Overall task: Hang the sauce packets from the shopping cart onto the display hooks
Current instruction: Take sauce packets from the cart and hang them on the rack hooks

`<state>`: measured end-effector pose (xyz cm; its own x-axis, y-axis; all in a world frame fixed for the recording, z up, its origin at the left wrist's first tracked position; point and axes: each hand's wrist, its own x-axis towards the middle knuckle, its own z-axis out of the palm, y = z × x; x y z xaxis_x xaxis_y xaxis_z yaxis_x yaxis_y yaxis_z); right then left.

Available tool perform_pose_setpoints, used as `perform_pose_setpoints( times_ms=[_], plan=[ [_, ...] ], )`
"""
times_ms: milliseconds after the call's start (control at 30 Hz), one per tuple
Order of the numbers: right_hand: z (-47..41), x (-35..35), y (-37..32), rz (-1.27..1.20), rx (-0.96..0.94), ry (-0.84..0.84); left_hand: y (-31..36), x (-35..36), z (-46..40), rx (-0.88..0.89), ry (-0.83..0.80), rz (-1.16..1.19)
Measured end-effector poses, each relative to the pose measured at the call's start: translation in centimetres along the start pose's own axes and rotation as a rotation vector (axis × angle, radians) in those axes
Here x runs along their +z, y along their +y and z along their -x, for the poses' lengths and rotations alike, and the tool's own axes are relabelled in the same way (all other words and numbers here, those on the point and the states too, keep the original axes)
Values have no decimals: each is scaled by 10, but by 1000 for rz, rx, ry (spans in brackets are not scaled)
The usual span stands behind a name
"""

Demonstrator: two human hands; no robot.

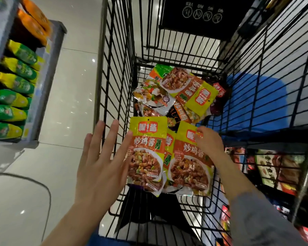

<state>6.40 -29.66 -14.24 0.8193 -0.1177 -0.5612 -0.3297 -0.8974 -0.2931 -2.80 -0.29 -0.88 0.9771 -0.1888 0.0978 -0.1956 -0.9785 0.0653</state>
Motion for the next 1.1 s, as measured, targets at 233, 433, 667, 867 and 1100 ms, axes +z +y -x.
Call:
perform_pose_setpoints(
  times_ms=[233, 433, 667, 867, 1100],
  plan=[
    [-116, -2, -23, -419, 422, 171, 0, 2, 2, -21, 2, -22],
    [-132, -7, -23, -925, 592, 235, 0, 3, 1, -33, 0, -3],
    [-80, -65, -58, -650, 196, 579, 0, 1, -1, -5, -19, 5],
    [48, -137, -58, -209, -318, 409, 0, -1, 0, 8, -6, 66],
    [119, -153, -30, -347, -246, -42, -3, -4, -1, 43, -12, 44]
  ],
)
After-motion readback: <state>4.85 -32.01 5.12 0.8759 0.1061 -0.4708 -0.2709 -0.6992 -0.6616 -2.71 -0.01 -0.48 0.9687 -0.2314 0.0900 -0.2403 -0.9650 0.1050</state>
